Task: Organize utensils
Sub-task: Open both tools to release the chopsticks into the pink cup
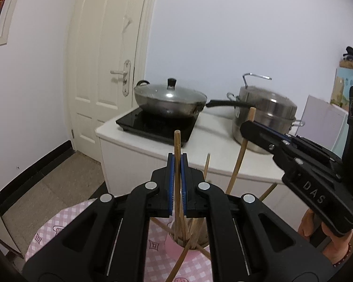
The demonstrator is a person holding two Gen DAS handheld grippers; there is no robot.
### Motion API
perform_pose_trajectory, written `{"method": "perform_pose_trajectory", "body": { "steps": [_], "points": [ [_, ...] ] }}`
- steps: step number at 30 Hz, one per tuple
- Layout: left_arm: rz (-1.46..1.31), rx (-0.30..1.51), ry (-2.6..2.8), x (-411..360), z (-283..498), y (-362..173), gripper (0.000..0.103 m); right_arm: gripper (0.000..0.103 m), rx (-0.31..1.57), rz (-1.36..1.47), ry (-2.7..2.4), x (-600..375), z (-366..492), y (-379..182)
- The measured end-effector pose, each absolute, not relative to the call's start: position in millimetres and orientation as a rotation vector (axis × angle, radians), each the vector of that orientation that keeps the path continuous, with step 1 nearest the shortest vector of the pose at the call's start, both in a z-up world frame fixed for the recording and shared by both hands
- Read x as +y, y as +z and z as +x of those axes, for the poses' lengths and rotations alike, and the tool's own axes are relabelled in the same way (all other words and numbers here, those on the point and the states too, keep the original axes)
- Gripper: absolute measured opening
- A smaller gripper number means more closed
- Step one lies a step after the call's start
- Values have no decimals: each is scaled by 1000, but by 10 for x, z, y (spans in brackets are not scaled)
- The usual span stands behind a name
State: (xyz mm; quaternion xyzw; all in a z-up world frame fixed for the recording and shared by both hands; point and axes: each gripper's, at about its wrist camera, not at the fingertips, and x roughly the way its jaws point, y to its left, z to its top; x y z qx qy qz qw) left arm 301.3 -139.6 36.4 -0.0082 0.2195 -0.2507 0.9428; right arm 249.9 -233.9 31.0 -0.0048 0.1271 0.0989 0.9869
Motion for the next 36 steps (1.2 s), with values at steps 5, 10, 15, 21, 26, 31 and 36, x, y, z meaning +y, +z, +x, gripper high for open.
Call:
{"method": "perform_pose_trajectory", "body": {
  "steps": [5,10,15,21,26,31,36],
  "points": [
    [5,471,-517,-1430,3020,255,5,4,306,-16,192,-2351,2540,147],
    [16,498,-520,-1446,3037,155,5,4,345,-10,187,-2373,2556,11],
    [8,518,-539,-1452,3034,102,6,4,366,-6,176,-2373,2549,-64],
    [27,493,-543,-1477,2972,132,6,5,374,-4,172,-2387,2500,-47],
    [36,479,-547,-1486,2898,186,20,6,371,-1,165,-2393,2426,13],
    [47,460,-543,-1443,2769,273,29,15,355,-12,157,-2374,2309,102],
    [43,425,-543,-1360,2618,392,45,17,322,-25,154,-2339,2147,221]
  ]
}}
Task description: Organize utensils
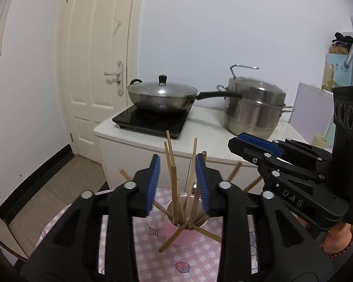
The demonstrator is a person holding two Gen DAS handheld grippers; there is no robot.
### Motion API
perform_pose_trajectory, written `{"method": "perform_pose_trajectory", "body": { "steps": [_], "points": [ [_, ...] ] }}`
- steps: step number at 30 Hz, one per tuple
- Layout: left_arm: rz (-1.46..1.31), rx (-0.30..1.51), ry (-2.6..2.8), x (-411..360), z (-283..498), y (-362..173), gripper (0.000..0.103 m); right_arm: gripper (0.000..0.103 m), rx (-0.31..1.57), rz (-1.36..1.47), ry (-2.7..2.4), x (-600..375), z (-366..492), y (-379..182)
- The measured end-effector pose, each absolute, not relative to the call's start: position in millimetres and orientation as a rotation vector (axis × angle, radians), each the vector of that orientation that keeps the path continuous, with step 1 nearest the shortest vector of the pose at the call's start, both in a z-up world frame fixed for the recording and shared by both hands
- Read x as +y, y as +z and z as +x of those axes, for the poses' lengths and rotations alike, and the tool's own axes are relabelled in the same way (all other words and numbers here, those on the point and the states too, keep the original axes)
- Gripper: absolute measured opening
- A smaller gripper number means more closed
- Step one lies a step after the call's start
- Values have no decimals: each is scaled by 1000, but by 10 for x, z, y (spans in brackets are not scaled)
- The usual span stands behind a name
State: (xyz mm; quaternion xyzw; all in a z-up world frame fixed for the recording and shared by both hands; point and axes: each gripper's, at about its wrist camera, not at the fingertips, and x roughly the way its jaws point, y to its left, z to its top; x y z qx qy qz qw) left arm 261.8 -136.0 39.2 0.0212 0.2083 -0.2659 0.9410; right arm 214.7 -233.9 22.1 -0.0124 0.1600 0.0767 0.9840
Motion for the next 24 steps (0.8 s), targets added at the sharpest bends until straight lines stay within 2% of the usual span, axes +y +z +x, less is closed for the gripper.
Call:
{"method": "perform_pose_trajectory", "body": {
  "steps": [1,2,10,24],
  "points": [
    [40,414,-536,-1336,2579,418,50,18,314,-28,154,-2329,2102,255],
    [38,397,-527,-1300,2528,446,51,20,309,-31,154,-2318,2072,278],
    [99,372,-446,-1062,2188,423,52,26,296,-70,161,-2181,1756,349],
    [110,381,-362,-632,1642,110,74,41,331,-88,167,-1951,1256,-17]
  ]
}}
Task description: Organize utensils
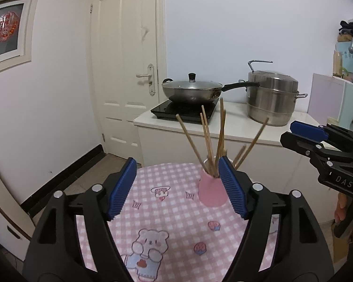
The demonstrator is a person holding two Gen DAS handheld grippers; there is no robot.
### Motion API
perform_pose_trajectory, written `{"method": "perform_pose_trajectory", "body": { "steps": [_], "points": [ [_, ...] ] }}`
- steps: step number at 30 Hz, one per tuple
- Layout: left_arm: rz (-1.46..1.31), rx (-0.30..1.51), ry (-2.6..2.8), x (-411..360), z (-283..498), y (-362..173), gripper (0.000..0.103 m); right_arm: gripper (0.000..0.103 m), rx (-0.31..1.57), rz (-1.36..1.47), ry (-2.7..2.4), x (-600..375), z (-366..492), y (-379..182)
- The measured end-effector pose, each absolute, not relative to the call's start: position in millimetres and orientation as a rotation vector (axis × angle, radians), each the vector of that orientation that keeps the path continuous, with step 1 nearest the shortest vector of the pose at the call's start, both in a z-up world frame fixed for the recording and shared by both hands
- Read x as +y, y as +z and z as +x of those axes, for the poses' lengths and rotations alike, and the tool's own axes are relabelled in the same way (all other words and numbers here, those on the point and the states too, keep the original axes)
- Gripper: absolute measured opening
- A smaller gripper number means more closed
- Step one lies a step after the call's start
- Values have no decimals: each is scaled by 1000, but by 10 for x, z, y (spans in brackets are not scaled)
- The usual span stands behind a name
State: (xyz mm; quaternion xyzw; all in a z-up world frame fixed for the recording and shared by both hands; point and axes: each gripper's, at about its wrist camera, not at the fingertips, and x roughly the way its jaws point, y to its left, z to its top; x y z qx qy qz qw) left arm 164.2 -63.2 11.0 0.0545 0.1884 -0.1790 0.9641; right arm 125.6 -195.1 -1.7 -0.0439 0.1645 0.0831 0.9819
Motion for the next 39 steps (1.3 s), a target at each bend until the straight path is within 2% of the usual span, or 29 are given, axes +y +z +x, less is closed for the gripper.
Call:
{"method": "perform_pose_trajectory", "body": {
  "steps": [3,8,14,26,39],
  "points": [
    [101,369,-360,-571,1467,53,77,48,324,-86,161,-1920,1166,-62],
    [78,325,-340,-491,1187,16,83,64,306,-75,156,-1868,982,-172],
    [96,264,-295,-467,838,5,85,76,284,-42,139,-1862,753,-254],
    [97,152,-162,-441,308,3,91,85,203,-33,134,-1765,361,-258],
    [28,79,-145,-309,37,0,93,89,145,-46,112,-1645,140,-302]
  ]
}}
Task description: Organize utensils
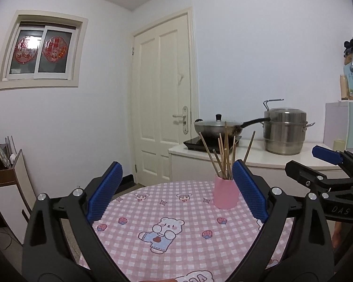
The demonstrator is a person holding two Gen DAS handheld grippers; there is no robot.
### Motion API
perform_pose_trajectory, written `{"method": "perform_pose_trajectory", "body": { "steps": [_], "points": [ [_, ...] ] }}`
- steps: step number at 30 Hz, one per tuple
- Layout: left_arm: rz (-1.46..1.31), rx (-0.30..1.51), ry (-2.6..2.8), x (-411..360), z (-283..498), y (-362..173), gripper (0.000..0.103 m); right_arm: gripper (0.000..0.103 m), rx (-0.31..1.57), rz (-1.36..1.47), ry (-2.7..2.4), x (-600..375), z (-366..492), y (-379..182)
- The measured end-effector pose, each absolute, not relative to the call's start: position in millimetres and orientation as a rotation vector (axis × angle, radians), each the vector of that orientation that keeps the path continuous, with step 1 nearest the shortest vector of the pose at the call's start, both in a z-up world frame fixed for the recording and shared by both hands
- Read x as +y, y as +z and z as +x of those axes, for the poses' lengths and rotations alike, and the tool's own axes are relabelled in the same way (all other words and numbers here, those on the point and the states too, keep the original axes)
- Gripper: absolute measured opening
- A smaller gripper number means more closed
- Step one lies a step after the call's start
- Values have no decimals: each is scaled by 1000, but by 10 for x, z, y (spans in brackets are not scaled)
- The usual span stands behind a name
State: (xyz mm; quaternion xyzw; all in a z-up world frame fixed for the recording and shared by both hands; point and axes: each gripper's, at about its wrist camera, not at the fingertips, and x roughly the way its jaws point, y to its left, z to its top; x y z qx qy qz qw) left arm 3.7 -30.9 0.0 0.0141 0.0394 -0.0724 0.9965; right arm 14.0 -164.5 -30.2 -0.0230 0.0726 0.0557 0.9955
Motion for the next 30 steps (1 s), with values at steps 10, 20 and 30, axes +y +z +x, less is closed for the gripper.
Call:
{"method": "perform_pose_trajectory", "body": {
  "steps": [10,20,30],
  "points": [
    [17,61,-136,-283,-9,-50,96,93,142,-53,102,-1594,113,-354],
    [16,64,-125,-271,-13,-89,96,94,149,-51,112,-1577,120,-389],
    [23,65,-118,-264,-25,-95,96,94,158,-52,116,-1581,134,-410]
  ]
}}
